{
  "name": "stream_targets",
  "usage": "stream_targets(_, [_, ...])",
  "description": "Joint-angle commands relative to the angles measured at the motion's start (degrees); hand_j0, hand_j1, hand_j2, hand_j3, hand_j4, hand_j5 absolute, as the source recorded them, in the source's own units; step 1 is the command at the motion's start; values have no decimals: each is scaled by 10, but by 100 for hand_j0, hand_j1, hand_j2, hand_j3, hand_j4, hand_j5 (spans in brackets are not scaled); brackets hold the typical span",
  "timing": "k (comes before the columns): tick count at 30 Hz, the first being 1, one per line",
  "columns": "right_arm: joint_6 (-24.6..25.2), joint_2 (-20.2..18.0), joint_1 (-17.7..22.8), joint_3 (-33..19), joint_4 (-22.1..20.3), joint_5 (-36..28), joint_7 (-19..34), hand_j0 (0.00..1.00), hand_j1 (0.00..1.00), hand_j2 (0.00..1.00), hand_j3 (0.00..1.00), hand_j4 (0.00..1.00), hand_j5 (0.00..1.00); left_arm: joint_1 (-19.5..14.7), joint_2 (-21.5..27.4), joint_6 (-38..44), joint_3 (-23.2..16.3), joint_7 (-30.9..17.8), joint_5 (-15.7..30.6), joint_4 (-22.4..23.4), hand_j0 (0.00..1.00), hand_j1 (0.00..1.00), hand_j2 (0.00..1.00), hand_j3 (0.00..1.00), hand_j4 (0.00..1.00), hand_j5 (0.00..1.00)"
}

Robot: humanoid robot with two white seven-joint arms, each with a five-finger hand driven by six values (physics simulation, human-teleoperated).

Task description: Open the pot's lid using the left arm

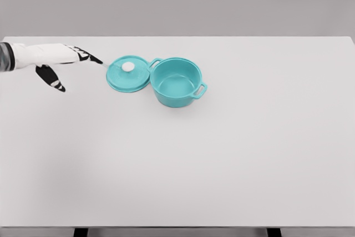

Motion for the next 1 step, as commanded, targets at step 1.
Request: stream_targets(1, [0, 0, 0, 0, 0, 0, 0, 100, 100, 100, 100, 100, 100, 2, 9, 2, 8, 0, 20, 10, 100, 100, 100, 100, 100, 100])
